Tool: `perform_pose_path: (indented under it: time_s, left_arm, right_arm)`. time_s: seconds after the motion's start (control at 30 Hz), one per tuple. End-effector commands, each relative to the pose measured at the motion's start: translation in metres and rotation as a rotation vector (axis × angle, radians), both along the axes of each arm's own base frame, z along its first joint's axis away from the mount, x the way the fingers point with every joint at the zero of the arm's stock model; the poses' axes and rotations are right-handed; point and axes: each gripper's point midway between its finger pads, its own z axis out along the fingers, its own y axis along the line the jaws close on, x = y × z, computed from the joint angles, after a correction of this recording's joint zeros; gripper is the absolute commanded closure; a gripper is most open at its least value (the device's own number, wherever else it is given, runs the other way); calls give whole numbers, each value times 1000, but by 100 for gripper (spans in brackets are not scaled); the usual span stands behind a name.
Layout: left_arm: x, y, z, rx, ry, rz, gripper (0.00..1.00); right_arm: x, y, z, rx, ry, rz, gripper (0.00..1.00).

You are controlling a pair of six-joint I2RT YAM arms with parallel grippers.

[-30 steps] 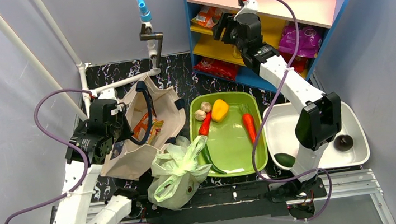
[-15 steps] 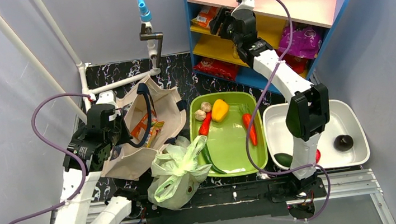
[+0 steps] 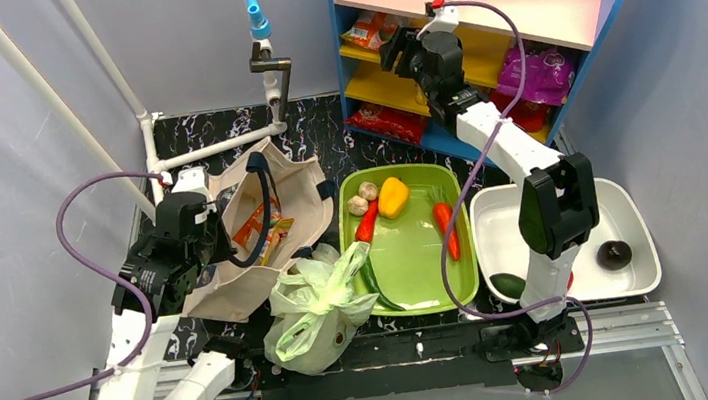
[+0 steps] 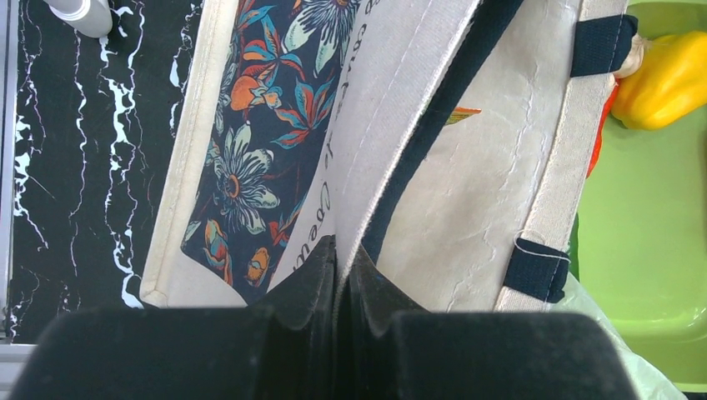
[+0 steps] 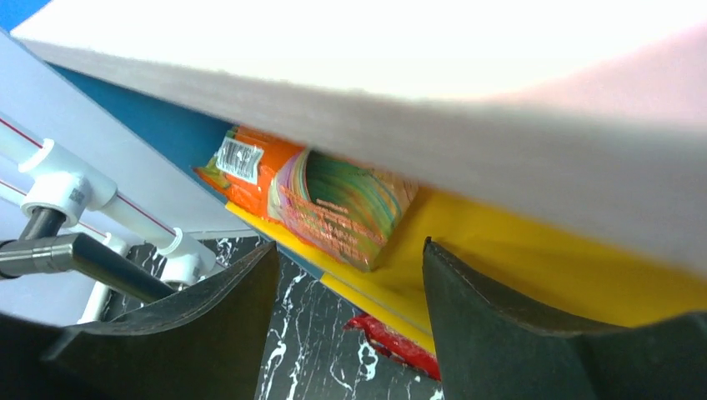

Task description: Place the food into the grocery bag and tie it

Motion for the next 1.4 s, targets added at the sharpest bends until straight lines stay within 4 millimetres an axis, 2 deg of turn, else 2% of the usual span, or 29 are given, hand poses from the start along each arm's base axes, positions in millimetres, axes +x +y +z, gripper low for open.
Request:
perform_pose_path:
  time_s: [0.0,0.17,0.4,0.57,0.73,0.9,1.17,1.27,1.37]
  left_arm:
    - [-2,5,5,32,-33,-1,100]
    - [-4,3,3,22,-31,-8,100]
    - [-6,4,-2,23,-28,-6,100]
    - [-5,4,-3,26,-29,-1,100]
    - [-4,5,-5,29,-27,1,100]
    - [-3,4,-4,28,-29,1,100]
    - [-2,4,-1,33,-27,4,100]
    - [0,4,2,34,-27,8,100]
    - [0,6,4,44,-26,16,100]
  right_arm:
    - [19,0,12,-11,-42,-23,29]
    - [31,5,10,-22,-27,-24,33]
    - [37,16,-11,-20,34,15,41]
    - [30,18,-27,-21,83,34,43]
    - [13,25,-53,-11,141,67,48]
    - [6,25,-74,-32,171,78,59]
    - [13,30,-57,-27,135,103,85]
    - [11,35,-46,-15,118,136,99]
    - [0,43,-20,25,73,199,99]
